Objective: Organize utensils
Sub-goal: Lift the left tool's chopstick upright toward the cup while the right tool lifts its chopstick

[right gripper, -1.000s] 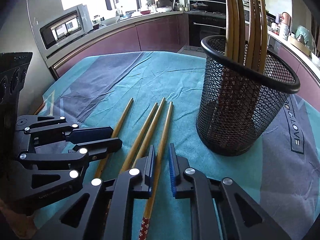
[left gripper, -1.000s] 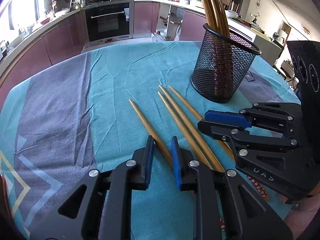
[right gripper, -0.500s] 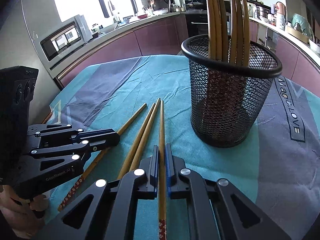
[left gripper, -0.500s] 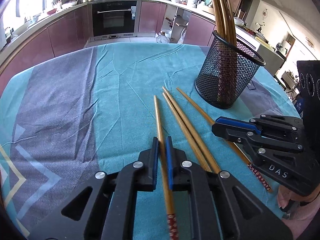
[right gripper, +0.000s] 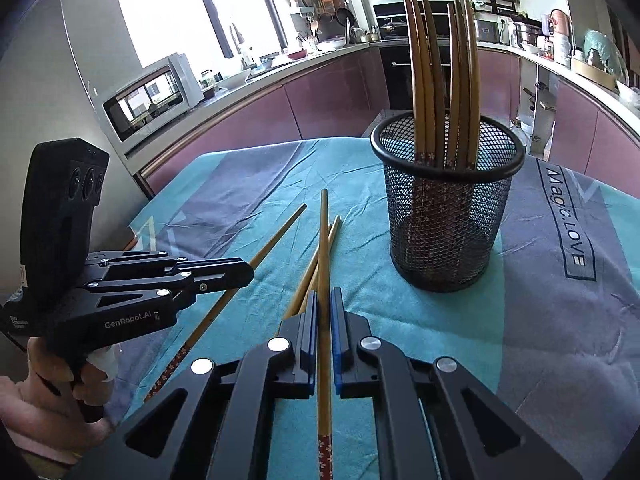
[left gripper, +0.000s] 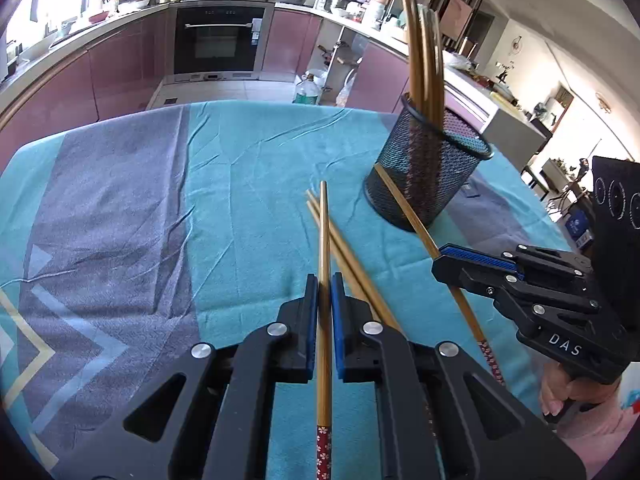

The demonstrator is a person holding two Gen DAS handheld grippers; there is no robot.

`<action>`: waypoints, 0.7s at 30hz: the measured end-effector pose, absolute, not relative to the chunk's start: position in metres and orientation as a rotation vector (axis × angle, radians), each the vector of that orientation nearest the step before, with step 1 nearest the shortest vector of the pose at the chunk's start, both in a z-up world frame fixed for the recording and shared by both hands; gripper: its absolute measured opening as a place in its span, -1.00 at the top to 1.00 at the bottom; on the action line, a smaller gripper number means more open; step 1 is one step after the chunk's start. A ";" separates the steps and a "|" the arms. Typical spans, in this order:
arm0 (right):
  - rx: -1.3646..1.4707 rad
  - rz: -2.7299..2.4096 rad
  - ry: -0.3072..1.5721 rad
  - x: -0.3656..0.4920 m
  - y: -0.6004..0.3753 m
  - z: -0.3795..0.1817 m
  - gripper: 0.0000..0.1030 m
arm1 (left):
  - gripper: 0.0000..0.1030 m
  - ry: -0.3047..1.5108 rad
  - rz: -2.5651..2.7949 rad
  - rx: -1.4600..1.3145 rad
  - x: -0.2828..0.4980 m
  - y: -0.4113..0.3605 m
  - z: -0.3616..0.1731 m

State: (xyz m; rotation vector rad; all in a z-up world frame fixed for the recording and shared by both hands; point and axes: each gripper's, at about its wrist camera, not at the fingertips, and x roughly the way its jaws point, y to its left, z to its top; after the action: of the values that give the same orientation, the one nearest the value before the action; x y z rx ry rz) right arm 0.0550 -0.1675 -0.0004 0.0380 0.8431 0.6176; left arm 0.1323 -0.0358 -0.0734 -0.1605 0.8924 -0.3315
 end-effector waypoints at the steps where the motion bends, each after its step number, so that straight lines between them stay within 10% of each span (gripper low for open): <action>1: 0.048 0.622 0.836 0.053 -0.170 0.003 0.90 | 0.86 0.886 -0.338 -0.165 0.131 -0.035 -0.071; 21: 0.173 0.634 0.708 0.037 -0.212 0.042 0.90 | 0.86 0.745 -0.515 -0.233 0.106 -0.038 -0.006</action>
State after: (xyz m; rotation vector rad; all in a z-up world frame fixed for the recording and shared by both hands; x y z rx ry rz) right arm 0.0374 -0.2118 0.0417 0.1732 0.7084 0.6341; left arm 0.1056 -0.0380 -0.0057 -0.2331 0.7451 -0.5151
